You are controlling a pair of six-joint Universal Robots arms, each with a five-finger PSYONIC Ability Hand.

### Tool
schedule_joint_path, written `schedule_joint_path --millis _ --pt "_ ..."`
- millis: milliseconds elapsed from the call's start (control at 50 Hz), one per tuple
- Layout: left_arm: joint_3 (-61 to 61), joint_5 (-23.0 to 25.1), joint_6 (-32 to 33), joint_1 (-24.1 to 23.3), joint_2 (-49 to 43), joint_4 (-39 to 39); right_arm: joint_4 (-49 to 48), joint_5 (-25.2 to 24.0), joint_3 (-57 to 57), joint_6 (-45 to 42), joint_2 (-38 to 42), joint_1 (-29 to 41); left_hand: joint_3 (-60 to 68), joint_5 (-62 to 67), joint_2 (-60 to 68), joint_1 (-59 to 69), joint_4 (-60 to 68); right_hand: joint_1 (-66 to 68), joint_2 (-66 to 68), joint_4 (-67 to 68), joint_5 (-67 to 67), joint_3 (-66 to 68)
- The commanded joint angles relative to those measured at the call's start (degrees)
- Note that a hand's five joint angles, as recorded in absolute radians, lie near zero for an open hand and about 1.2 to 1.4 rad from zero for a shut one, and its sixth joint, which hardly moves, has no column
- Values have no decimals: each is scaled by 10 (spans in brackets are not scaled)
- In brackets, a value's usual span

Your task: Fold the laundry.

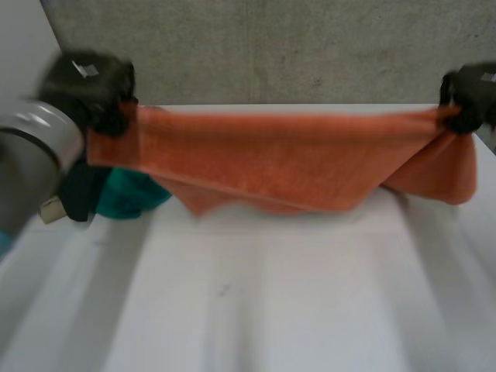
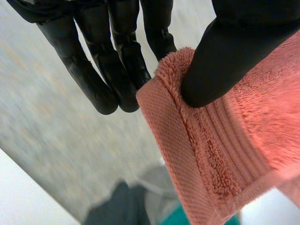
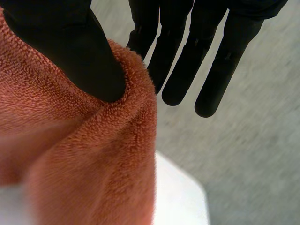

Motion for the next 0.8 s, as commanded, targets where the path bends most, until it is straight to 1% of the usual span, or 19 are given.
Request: schedule_joint_path --millis 20,100,120,180,220,260,280,320,340,400,420,440,500,540,600,620,680,740,800 --pt "-3 43 -44 3 54 -21 62 -32 -156 -3 84 24 122 132 117 155 116 184 132 117 126 122" --pt "-15 35 -50 3 26 -36 65 -41 -227 -45 185 51 122 132 117 155 116 184 132 117 126 122" --pt "-19 32 -48 0 11 -40 64 -43 -245 -71 226 62 122 132 117 155 116 184 132 117 126 122" --pt "-24 25 -51 -9 -10 -47 56 -40 -264 -112 283 82 122 132 117 155 116 184 132 117 126 122" --pt "-29 18 -54 -18 -28 -53 45 -34 -279 -150 330 96 122 132 117 155 116 -12 -64 -79 -70 -74" --pt "-31 12 -59 -26 -39 -56 36 -22 -286 -169 352 103 122 132 117 155 116 -294 -346 -361 -352 -356" --pt "-31 12 -61 -28 -42 -58 26 2 -292 -175 358 107 122 132 117 155 116 -481 -533 -548 -538 -543" --pt "-29 10 -65 -33 -46 -61 20 36 -293 -170 353 110 122 132 117 155 116 -516 -568 -583 -574 -578" --pt "-27 9 -67 -36 -45 -66 19 70 -288 -155 339 111 122 132 117 155 116 -516 -568 -583 -574 -578" --pt "-22 8 -70 -40 -38 -71 28 104 -270 -121 296 113 122 132 117 155 116 -516 -568 -583 -574 -578" --pt "-17 7 -72 -42 -26 -76 41 111 -241 -103 255 118 122 132 117 155 116 -516 -568 -583 -574 -578" --pt "-13 7 -72 -43 -19 -78 54 112 -220 -94 232 118 122 132 117 155 116 -516 -568 -583 -574 -578" --pt "6 6 -83 -48 10 -92 139 100 -101 -66 115 111 122 132 117 155 116 -516 -568 -583 -574 -578" --pt "21 8 -95 -52 27 -98 178 89 -26 -46 72 104 122 132 117 155 116 -516 -568 -583 -574 -578" --pt "40 10 -111 -57 42 -99 197 71 49 -25 42 98 122 132 117 155 116 -516 -568 -583 -574 -578" --pt "54 8 -122 -62 50 -101 192 57 96 -13 27 97 122 132 117 155 116 -516 -568 -583 -574 -578" --pt "78 7 -137 -71 58 -103 158 35 160 6 19 96 122 132 117 155 116 -516 -568 -583 -574 -578" --pt "105 5 -152 -86 63 -113 76 19 225 28 27 102 122 132 117 155 116 -516 -568 -583 -574 -578" --pt "123 -2 -156 -96 62 -124 -19 24 263 35 54 114 122 132 117 155 116 -503 -555 -570 -561 -565"
